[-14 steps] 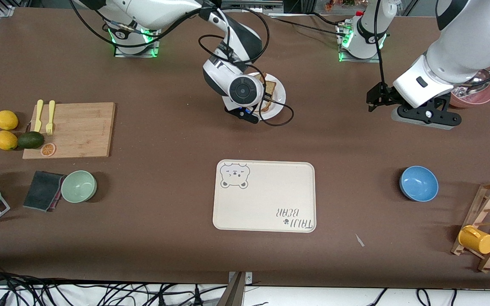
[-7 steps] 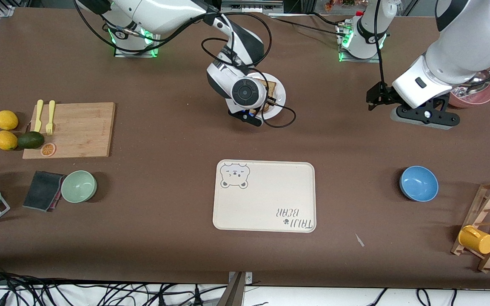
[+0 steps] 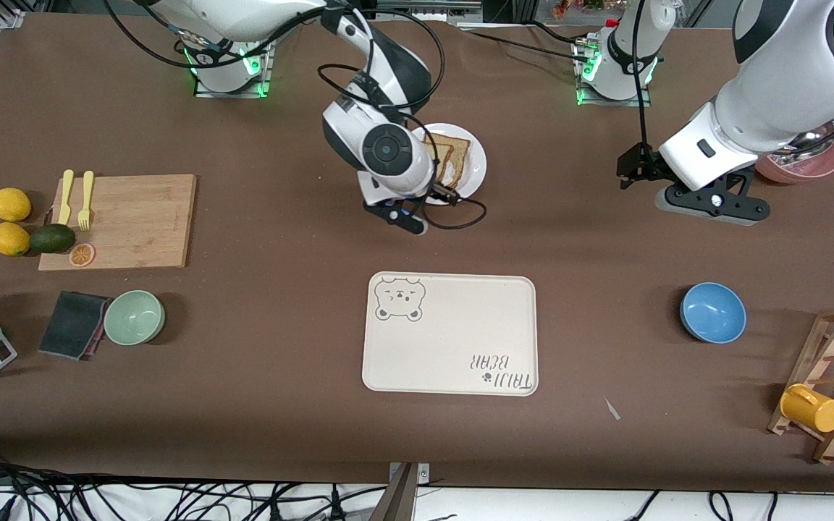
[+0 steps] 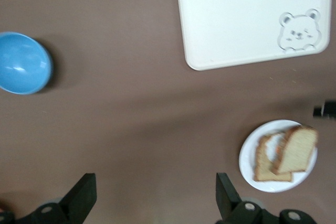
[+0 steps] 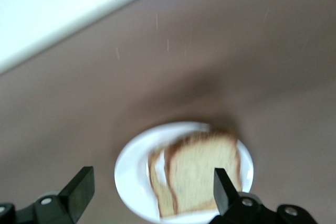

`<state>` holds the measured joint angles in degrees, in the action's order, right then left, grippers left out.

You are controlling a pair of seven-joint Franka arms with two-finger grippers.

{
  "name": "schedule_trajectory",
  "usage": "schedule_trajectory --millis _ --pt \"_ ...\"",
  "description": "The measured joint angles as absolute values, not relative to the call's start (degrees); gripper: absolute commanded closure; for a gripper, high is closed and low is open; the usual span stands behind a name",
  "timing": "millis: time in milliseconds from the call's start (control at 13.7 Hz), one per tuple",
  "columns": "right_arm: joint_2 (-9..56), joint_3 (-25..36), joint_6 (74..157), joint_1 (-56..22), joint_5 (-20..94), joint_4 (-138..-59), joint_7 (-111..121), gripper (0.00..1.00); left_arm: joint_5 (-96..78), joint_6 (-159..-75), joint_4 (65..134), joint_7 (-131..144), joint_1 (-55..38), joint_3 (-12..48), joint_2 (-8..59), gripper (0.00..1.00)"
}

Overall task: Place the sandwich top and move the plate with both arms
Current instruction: 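Lower the bread onto the egg slice and open the right gripper, then retract the right gripper while the left gripper grasps the plate rim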

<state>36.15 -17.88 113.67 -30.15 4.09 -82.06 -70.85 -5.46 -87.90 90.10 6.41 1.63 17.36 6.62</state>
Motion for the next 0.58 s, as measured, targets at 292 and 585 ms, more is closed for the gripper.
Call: schedule_trajectory --millis 292,585 --pt "34.74 -13.6 114.16 -28.11 -0.37 -79.19 -69.36 0.0 -12.1 -84.7 90.74 4.42 1.11 18.43 10.53 0.0" --pt "34.11 -13.26 114.17 -24.62 -3.3 -78.75 -68.16 0.0 -21.36 -91.62 95.51 -4.16 0.87 19.11 15.99 0.0"
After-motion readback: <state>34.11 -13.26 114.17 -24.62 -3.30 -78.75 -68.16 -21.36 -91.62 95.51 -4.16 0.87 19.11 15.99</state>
